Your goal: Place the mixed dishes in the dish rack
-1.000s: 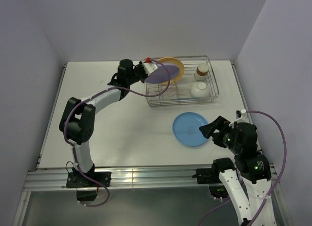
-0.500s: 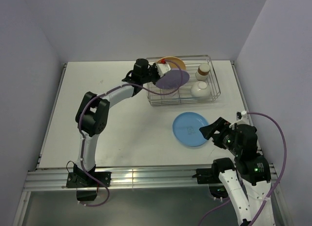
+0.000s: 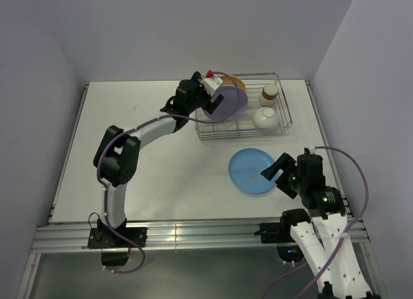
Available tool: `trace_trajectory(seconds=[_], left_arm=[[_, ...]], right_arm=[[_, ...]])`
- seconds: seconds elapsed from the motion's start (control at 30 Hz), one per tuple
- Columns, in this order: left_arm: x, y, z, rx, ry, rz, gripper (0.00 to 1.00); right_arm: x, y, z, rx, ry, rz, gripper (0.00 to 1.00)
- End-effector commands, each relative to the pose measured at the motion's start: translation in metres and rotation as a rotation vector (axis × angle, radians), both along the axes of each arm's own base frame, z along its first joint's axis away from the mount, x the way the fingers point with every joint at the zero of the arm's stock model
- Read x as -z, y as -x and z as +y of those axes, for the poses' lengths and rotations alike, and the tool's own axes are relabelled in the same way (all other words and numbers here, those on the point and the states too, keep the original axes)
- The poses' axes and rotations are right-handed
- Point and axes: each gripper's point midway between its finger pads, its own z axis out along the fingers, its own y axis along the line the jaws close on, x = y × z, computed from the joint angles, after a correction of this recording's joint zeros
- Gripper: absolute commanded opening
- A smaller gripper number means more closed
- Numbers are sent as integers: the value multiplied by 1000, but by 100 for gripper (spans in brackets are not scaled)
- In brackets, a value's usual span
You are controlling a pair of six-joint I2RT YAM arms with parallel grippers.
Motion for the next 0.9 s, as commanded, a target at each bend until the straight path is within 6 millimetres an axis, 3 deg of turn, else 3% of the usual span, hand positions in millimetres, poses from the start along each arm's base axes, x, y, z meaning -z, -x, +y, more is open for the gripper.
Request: trace_trajectory(seconds=[0.0,0.03,0.1,0.13,0.2,0.23,0.27,0.3,0.33,0.37,0.43,0.53,0.57,0.63,0.67,0.73,0.77,0.83,0.87], left_arm=[[-106,3,32,-159,168,-135,99],[-127,9,41,-188,196,-157,99],[-139,19,50,-214,255,-140,99],[-167,32,59,-219,309,-166,99],[-178,50,65,-210,398,-132,99],[-206,71,69,-169,486,-135,99],[-202,83,70,-148,520,-104,99],[-213,94,71,-121,571,-114,99],[-237,117,74,-81,652,-123,99],[-229,128,73,-58,663,-102,99],[-248,156,73,-5,725,-112,99],[-245,184,70,30,758,-51,99],[-235,189,69,32,761,-13,99],[-233,201,71,43,770,12,99],[-220,203,71,30,748,55,99],[-212,199,80,-36,735,84,98],[-203,198,81,-68,709,138,96],[-196,195,85,-115,675,179,93],[-196,198,84,-115,643,207,92]], right_arm=[[25,-11,-5,86,0,116,86],[36,-10,-5,109,-9,163,87],[58,-11,-4,134,-16,240,87],[65,-12,-5,141,-13,265,86],[82,-9,-13,207,16,332,86],[88,-8,-15,222,21,346,85],[92,-12,-15,240,18,342,84],[101,-10,-16,266,12,359,84],[104,-12,-16,275,6,362,82],[106,-20,-18,291,10,338,81],[115,-24,-19,304,23,375,79],[126,-36,-18,309,34,408,76],[127,-42,-18,309,37,406,69],[134,-44,-17,292,55,442,51],[137,-46,-17,286,61,451,33],[137,-49,-15,271,64,445,16],[133,-51,-13,250,65,425,0],[123,-53,-11,227,70,386,0],[103,-57,-8,198,67,313,0]])
